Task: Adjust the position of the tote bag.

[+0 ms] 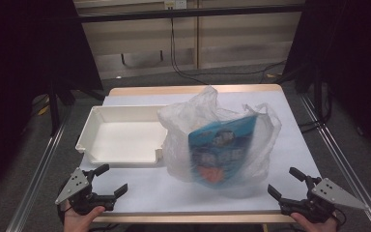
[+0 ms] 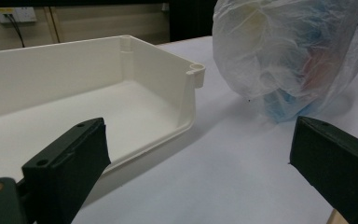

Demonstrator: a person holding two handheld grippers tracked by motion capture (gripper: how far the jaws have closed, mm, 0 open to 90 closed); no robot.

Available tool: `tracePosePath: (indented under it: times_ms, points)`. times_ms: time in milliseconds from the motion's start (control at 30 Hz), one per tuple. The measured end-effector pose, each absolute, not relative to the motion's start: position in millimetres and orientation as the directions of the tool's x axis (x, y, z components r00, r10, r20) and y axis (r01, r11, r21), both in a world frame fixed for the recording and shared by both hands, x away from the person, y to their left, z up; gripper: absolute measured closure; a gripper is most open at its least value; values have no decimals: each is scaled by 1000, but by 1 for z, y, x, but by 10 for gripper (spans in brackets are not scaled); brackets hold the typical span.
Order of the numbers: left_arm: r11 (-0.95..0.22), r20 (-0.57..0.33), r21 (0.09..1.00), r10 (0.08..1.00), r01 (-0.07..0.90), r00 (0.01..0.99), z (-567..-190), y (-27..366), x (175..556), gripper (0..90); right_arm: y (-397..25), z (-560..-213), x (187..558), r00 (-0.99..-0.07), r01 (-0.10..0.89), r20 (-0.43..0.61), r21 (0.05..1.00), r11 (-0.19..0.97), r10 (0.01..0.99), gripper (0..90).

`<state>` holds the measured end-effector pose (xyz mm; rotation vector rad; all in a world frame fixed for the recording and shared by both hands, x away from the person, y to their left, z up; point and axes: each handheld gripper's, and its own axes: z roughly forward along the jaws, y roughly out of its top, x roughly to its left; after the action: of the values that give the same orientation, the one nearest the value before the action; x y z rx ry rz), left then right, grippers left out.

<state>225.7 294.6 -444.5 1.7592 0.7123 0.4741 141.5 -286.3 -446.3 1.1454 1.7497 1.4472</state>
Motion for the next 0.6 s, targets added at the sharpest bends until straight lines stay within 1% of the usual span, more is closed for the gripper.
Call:
tracePosePath:
  times_ms: [67,233,300,333,367,433,467,533,600]
  points:
    - [-201,-27,955,678,220,735,-444,295,226,41,-286,-446,141,-452,249,77,967,43,889,78]
    - [-208,-40,948,672,240,740,-445,294,227,51,-288,-445,141,-455,258,79,965,46,887,121]
    - [-209,-46,947,665,244,746,-445,293,227,56,-289,-445,142,-455,262,82,964,45,887,140]
    - [-191,-65,948,665,254,744,-445,291,226,56,-289,-445,142,-455,262,82,964,45,887,140]
    - [-202,-66,944,658,261,750,-445,291,226,62,-288,-444,142,-452,263,86,964,40,888,148]
    - [-215,-65,939,652,267,755,-445,290,226,73,-288,-443,142,-464,265,89,963,43,882,187]
    - [-215,-65,939,652,267,755,-445,290,226,75,-288,-443,142,-464,265,89,963,43,882,187]
    - [-229,-52,938,650,260,758,-444,289,226,78,-288,-442,143,-475,266,91,963,44,875,229]
    - [-228,-46,940,650,253,759,-443,288,226,78,-289,-441,143,-480,266,91,963,45,873,240]
